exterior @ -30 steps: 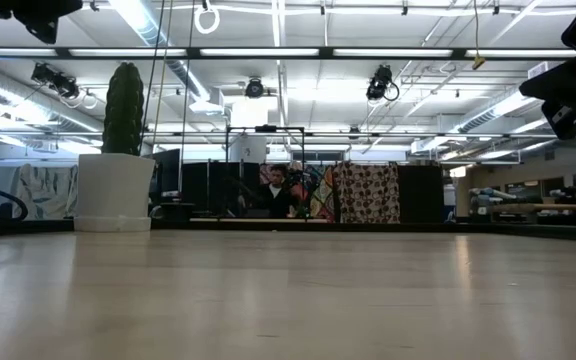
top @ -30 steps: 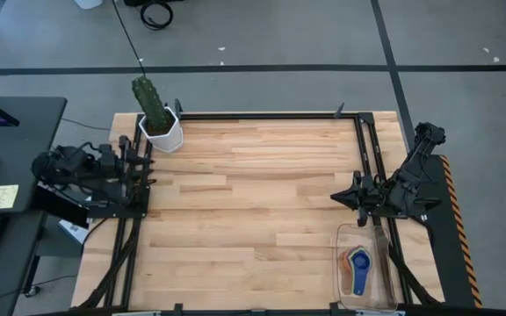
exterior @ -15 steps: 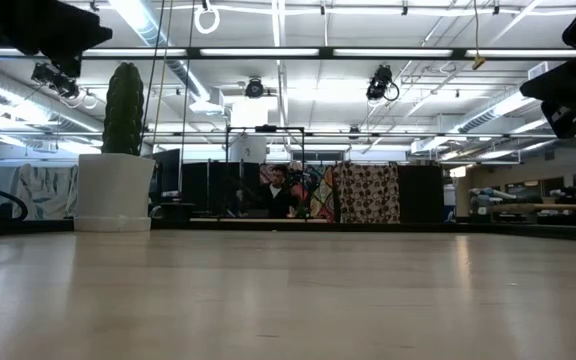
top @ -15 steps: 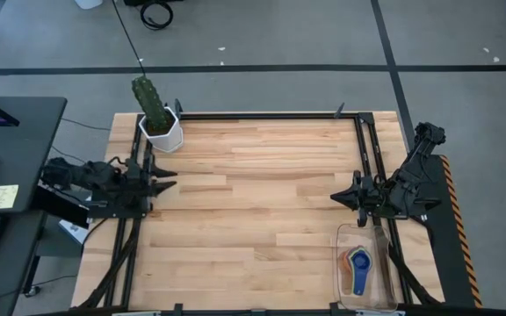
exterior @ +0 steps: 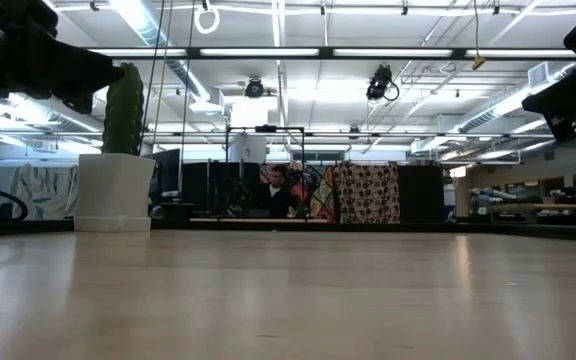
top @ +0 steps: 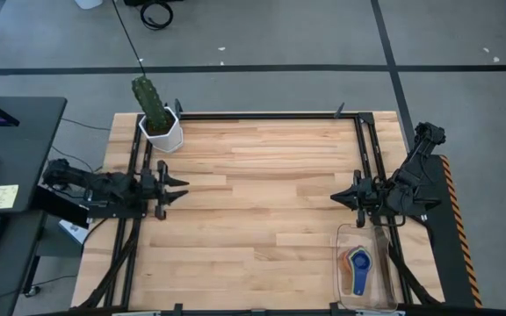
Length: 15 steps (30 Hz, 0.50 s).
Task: Nest measuring cups in basket
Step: Return to Home Position
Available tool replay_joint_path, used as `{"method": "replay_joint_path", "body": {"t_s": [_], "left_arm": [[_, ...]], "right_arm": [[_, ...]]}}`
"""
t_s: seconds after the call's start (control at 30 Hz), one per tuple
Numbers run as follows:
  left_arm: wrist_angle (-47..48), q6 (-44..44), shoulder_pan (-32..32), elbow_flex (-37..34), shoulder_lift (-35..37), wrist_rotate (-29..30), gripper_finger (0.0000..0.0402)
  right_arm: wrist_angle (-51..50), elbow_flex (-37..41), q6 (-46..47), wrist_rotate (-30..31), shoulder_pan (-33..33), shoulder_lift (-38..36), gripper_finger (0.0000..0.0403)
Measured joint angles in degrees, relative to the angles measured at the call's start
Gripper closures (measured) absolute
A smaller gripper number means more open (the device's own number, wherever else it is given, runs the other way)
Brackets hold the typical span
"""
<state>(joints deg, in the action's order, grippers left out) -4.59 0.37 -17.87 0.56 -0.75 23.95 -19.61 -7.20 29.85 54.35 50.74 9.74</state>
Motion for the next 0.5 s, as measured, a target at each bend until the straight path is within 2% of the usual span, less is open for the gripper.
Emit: {"method": "replay_joint_path", "body": {"t_s": [0.2, 0.5], "left_arm": [[0.26, 0.78, 0.0, 0.0, 0.02, -0.22, 0.028], [0.55, 0.92, 0.0, -0.04, 0.02, -0.23, 0.028]], "right_arm": [[0.68, 0.0, 0.62, -1.0, 0.0, 0.0, 0.039], [4.57, 0.0, 0.14, -9.57, 0.02, 0.0, 0.039]]}}
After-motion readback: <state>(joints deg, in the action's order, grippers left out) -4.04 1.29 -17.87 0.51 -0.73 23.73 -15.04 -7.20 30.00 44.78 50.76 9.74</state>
